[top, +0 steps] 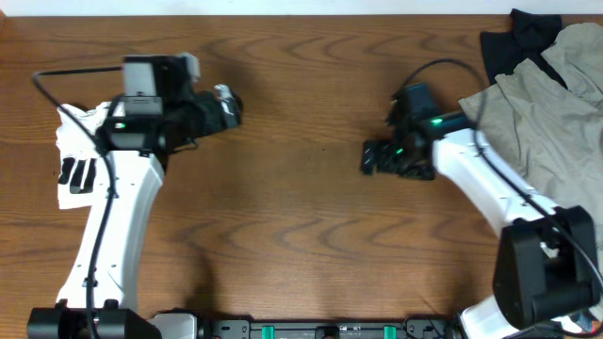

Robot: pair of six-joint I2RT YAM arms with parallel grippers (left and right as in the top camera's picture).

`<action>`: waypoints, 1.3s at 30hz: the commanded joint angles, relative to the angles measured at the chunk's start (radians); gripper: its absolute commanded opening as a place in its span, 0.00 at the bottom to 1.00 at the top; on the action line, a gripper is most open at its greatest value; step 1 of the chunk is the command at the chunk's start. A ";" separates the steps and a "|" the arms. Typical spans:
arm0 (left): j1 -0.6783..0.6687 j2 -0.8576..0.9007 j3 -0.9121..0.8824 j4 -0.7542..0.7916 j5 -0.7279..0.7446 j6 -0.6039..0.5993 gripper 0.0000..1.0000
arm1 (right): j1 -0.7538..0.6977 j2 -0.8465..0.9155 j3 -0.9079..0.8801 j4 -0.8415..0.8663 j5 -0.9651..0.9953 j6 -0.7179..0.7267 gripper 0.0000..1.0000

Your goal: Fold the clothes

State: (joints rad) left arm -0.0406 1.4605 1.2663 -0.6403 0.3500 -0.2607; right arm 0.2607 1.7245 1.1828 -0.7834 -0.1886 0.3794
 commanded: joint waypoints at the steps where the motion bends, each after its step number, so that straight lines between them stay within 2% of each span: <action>1: -0.021 -0.009 0.001 -0.013 -0.113 0.021 0.98 | -0.083 -0.049 0.002 0.047 0.010 0.034 0.90; 2: -0.022 -0.009 0.001 -0.014 -0.112 0.021 0.98 | -0.104 -0.050 0.002 0.054 0.008 0.031 0.88; 3: -0.022 -0.009 0.001 -0.011 -0.113 0.021 0.98 | -0.129 -0.051 0.002 0.046 -0.018 -0.018 0.96; 5: -0.021 -0.011 0.001 -0.019 -0.112 0.021 0.98 | -0.171 -0.051 0.002 0.012 -0.117 -0.137 0.99; 10: -0.022 -0.027 0.001 -0.106 -0.112 0.021 0.98 | -0.224 -0.083 0.002 -0.090 -0.092 -0.134 0.99; 14: -0.022 -0.112 -0.028 -0.118 -0.113 0.040 0.98 | -0.211 -0.214 -0.002 -0.145 0.023 -0.122 0.99; 21: -0.022 -0.414 -0.187 -0.114 -0.116 0.051 0.98 | -0.114 -0.541 -0.023 -0.163 0.112 -0.117 0.99; 26: -0.022 -0.743 -0.361 -0.111 -0.116 0.039 0.98 | 0.017 -0.851 -0.137 -0.142 0.340 0.006 0.99; 30: -0.022 -0.916 -0.423 -0.115 -0.116 0.039 0.98 | 0.050 -1.028 -0.215 -0.143 0.360 0.054 0.99; 35: -0.022 -1.020 -0.425 -0.144 -0.116 0.039 0.98 | 0.050 -1.155 -0.230 -0.217 0.360 0.054 0.99; 39: -0.022 -1.033 -0.425 -0.145 -0.116 0.039 0.98 | 0.050 -1.191 -0.230 -0.284 0.360 0.054 0.99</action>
State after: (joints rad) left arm -0.0620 0.4320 0.8455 -0.7841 0.2466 -0.2283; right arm 0.2966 0.5476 0.9619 -1.0462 0.1463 0.4137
